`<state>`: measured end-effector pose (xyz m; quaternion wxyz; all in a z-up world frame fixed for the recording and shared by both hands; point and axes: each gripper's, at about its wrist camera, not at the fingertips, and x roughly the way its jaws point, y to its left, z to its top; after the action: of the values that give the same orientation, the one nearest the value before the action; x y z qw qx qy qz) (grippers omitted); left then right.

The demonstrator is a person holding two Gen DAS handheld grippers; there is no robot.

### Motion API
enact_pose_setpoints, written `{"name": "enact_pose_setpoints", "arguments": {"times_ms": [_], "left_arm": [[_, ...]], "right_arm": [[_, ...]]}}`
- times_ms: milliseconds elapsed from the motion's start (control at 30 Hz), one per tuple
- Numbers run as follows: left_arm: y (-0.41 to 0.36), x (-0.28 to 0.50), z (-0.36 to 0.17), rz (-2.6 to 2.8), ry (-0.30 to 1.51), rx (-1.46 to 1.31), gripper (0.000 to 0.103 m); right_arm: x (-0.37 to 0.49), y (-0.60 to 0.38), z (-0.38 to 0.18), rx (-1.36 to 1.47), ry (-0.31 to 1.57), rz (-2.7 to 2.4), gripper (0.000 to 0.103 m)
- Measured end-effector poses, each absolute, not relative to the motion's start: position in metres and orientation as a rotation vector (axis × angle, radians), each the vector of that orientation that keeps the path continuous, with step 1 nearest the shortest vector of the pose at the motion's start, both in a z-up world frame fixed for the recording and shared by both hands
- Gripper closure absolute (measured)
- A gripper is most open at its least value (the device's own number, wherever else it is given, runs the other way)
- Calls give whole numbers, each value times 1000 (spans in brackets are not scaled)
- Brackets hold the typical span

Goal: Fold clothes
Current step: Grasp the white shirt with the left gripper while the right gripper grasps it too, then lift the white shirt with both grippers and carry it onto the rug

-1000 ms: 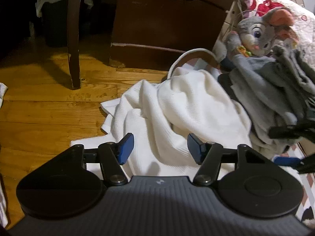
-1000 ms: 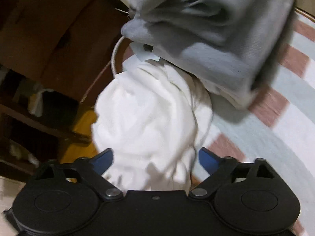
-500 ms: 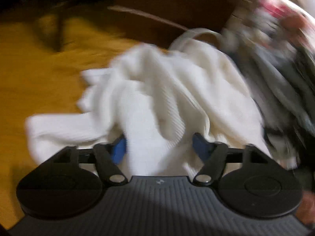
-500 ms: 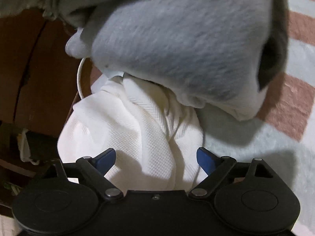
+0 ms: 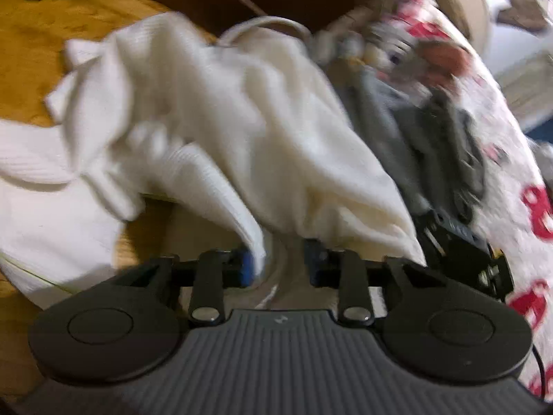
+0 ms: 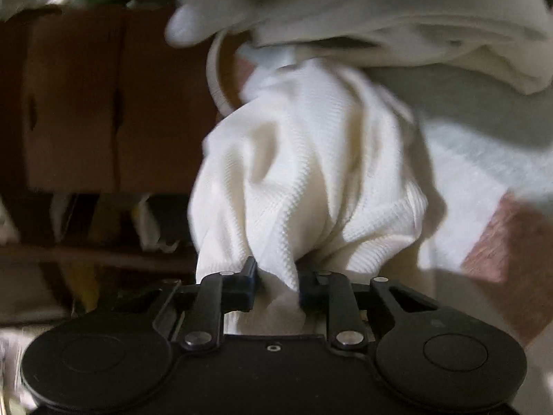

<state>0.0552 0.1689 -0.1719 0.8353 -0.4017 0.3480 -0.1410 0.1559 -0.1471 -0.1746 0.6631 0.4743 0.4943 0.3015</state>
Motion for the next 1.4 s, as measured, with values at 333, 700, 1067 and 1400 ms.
{"name": "enact_pose_setpoints", "arguments": {"times_ms": [333,700,1067,1400], "left_arm": [[142,32,-101,-623,663,-832,86],[-1,-6,66,-868,350,-492,88],[-170,-130,162,-1215,313,-383,91],[-287,-214,114,-1206,502,-299,97]], "right_arm": [[74,-190,-95,1152,815,872,83],[10,-272,74,995,458,842,86],[-178,-394,202,801,209,507,88],[-296,-498,153,874,243,261,88]]}}
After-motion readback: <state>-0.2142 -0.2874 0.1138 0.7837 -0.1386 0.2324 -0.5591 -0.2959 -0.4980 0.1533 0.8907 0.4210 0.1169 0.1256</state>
